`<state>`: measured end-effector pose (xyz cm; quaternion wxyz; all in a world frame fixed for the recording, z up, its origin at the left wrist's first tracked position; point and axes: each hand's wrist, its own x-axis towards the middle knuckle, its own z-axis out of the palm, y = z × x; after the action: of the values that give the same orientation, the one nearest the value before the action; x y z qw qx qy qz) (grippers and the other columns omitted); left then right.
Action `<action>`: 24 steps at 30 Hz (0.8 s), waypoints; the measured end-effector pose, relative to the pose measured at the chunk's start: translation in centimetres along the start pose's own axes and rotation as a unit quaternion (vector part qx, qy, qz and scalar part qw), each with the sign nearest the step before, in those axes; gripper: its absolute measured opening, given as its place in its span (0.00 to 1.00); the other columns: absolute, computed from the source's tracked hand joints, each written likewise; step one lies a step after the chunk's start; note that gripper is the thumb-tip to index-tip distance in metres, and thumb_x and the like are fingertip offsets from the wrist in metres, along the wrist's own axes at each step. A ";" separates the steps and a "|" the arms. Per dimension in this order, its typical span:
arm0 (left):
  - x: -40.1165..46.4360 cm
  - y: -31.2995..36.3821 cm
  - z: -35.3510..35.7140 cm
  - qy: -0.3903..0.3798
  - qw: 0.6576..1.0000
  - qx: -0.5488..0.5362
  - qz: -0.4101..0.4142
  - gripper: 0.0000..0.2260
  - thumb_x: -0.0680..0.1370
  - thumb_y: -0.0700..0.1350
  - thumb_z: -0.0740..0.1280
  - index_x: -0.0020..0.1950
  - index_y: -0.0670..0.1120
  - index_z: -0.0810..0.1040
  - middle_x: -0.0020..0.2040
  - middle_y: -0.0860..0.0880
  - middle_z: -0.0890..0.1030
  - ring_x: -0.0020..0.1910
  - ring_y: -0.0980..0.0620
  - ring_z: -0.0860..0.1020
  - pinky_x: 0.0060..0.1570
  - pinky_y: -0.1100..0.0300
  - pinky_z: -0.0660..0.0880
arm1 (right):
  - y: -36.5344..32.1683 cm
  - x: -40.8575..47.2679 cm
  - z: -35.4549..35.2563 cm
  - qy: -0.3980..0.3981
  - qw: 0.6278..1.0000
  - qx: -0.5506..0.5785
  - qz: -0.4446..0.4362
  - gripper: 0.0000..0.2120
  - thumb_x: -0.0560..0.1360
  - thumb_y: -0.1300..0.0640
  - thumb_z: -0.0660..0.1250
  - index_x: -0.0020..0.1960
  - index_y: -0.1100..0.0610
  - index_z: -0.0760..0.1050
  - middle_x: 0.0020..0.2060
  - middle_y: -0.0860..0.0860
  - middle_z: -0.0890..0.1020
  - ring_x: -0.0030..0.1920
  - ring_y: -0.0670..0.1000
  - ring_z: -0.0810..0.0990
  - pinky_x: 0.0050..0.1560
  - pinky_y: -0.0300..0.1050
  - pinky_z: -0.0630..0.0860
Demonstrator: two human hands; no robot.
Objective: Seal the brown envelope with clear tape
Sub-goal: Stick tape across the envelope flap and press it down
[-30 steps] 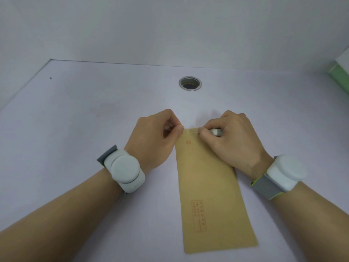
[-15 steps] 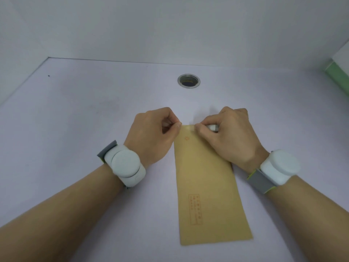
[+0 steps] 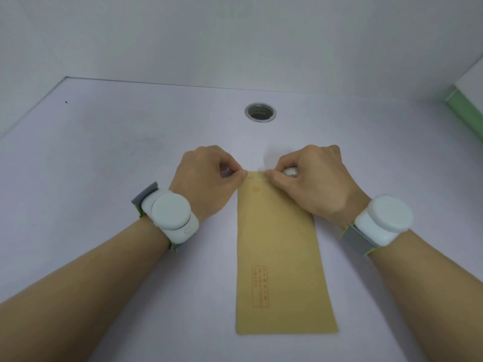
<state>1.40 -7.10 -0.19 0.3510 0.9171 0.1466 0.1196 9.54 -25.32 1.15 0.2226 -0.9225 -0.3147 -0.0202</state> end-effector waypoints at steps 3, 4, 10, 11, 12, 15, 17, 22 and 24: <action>0.2 0.0 -0.2 -0.010 1.000 0.006 -0.003 0.06 0.76 0.50 0.71 0.39 0.53 0.82 0.44 0.55 0.81 0.41 0.56 0.77 0.43 0.66 0.71 | -0.2 0.1 -0.1 0.004 1.000 -0.008 -0.004 0.17 0.78 0.43 0.64 0.36 0.50 0.82 0.31 0.45 0.82 0.40 0.54 0.79 0.61 0.56 0.65; 0.3 -0.1 -0.3 -0.011 1.000 0.006 -0.004 0.06 0.77 0.50 0.71 0.39 0.53 0.82 0.45 0.54 0.81 0.41 0.56 0.77 0.43 0.66 0.70 | -0.3 0.2 -0.1 0.006 1.000 -0.011 -0.006 0.17 0.78 0.43 0.64 0.36 0.50 0.82 0.31 0.45 0.82 0.40 0.54 0.79 0.61 0.56 0.65; 0.5 0.0 -0.6 0.002 1.000 0.018 -0.015 0.06 0.75 0.50 0.72 0.40 0.51 0.84 0.45 0.54 0.80 0.42 0.54 0.78 0.41 0.67 0.69 | -0.9 0.2 -0.1 0.011 0.999 -0.035 -0.016 0.17 0.78 0.43 0.64 0.37 0.51 0.81 0.32 0.46 0.81 0.41 0.55 0.78 0.60 0.56 0.65; 0.5 -0.1 -0.6 0.006 1.000 0.019 -0.014 0.05 0.74 0.50 0.73 0.39 0.52 0.84 0.43 0.54 0.81 0.41 0.55 0.78 0.40 0.68 0.69 | -1.1 0.2 -0.1 0.012 0.999 -0.038 -0.017 0.17 0.78 0.43 0.64 0.37 0.51 0.81 0.32 0.46 0.81 0.40 0.56 0.78 0.60 0.56 0.65; 0.5 -0.1 -0.7 0.009 1.000 0.020 -0.014 0.05 0.74 0.50 0.73 0.38 0.52 0.84 0.42 0.55 0.81 0.39 0.56 0.77 0.39 0.68 0.69 | -1.2 0.2 0.0 0.014 0.999 -0.042 -0.018 0.16 0.78 0.44 0.64 0.37 0.51 0.81 0.32 0.46 0.80 0.40 0.56 0.78 0.60 0.56 0.65; 0.5 0.0 -0.7 0.013 1.000 0.023 -0.016 0.05 0.73 0.50 0.74 0.36 0.53 0.83 0.38 0.57 0.79 0.36 0.58 0.76 0.37 0.69 0.68 | -1.5 0.1 0.3 0.021 0.998 -0.052 -0.022 0.16 0.78 0.44 0.64 0.37 0.51 0.80 0.32 0.46 0.80 0.40 0.56 0.77 0.58 0.55 0.65; 0.5 0.1 -0.8 0.018 0.999 0.021 -0.020 0.06 0.73 0.49 0.74 0.36 0.53 0.83 0.36 0.58 0.78 0.34 0.59 0.76 0.36 0.70 0.68 | -1.5 0.0 0.4 0.020 0.997 -0.068 -0.030 0.16 0.79 0.44 0.62 0.38 0.51 0.80 0.30 0.46 0.78 0.39 0.56 0.77 0.57 0.55 0.65; 0.5 0.2 -0.6 0.022 0.999 0.025 -0.018 0.08 0.74 0.50 0.74 0.35 0.54 0.81 0.35 0.59 0.78 0.34 0.60 0.76 0.36 0.71 0.69 | -1.8 -0.1 0.8 0.022 0.994 -0.099 -0.038 0.17 0.80 0.45 0.61 0.37 0.52 0.78 0.26 0.44 0.70 0.35 0.55 0.74 0.56 0.55 0.66; 0.6 0.1 -0.5 0.026 0.999 0.025 -0.016 0.08 0.74 0.50 0.74 0.35 0.55 0.81 0.35 0.59 0.78 0.34 0.60 0.76 0.36 0.71 0.69 | -1.7 0.0 0.8 0.025 0.995 -0.094 -0.036 0.17 0.80 0.45 0.61 0.37 0.52 0.78 0.27 0.45 0.70 0.36 0.56 0.74 0.55 0.55 0.65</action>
<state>1.78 -6.68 0.34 0.3264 0.9195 0.1734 0.1340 8.45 -23.82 1.06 0.1417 -0.9266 -0.3390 -0.0803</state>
